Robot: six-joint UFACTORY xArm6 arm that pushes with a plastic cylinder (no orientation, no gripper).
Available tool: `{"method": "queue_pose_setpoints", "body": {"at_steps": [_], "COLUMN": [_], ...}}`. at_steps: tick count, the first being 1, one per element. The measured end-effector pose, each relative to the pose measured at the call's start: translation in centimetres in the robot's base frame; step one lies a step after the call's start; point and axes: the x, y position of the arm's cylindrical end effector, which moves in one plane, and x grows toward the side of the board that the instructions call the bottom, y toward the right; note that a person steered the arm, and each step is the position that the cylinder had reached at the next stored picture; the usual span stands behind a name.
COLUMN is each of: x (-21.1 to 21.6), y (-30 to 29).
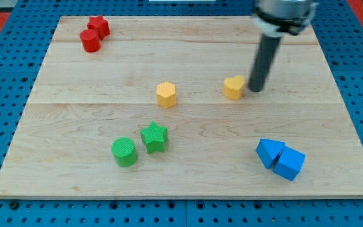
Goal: Move the blue triangle to the right side of green star
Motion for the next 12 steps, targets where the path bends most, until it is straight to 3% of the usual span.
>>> {"method": "queue_pose_setpoints", "body": {"at_steps": [1,2,3,4,5,8,9,10,12], "x": [2.1,10.3,17.3,19.7,15.4,10.7,6.5,7.1,4.4], "y": [4.2,14.1,14.4,4.9,2.4,2.8,-1.3,-3.1,4.4]}}
